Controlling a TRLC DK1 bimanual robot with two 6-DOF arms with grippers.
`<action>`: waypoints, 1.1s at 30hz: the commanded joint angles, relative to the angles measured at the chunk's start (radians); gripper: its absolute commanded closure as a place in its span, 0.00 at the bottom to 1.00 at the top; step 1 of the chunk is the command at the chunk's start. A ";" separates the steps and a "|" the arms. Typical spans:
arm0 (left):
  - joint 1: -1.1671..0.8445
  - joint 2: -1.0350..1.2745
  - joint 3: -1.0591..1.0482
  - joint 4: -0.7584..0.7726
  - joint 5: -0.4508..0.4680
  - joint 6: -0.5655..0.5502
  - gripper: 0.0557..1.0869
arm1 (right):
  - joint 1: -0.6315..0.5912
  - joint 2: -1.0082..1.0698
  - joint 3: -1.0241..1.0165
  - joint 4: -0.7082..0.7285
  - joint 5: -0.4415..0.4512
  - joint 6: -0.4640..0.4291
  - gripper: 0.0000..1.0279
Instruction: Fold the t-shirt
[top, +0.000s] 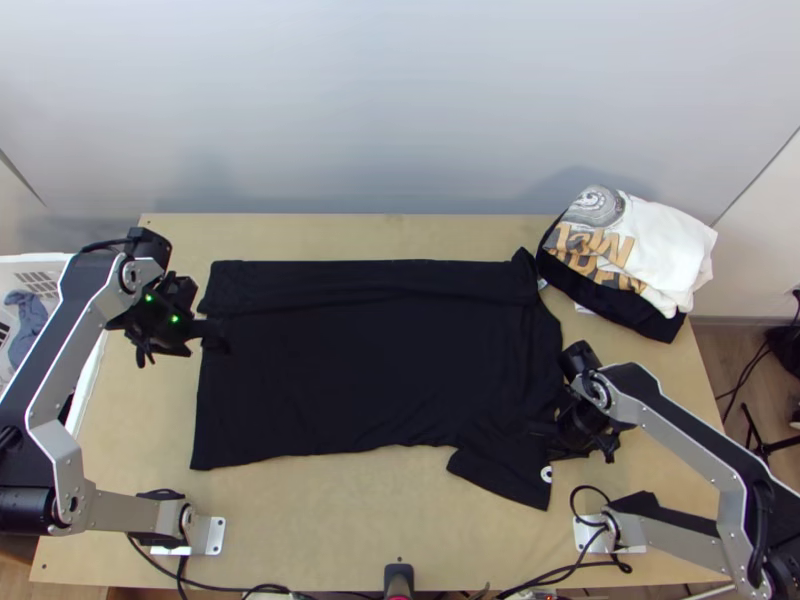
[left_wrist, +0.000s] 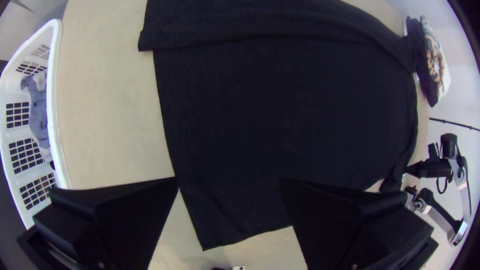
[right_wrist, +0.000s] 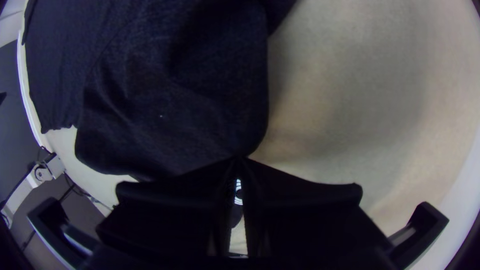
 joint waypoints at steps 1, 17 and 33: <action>0.015 -0.011 -0.029 -0.073 -0.044 0.127 0.05 | 0.026 -0.012 -0.012 0.050 0.006 0.018 0.97; 0.160 -0.024 -0.335 -0.231 -0.148 0.480 0.05 | 0.055 0.005 -0.029 0.117 0.023 0.052 0.97; 0.106 0.037 -0.566 0.050 -0.177 0.322 0.26 | 0.055 0.022 -0.011 0.122 0.029 0.058 0.97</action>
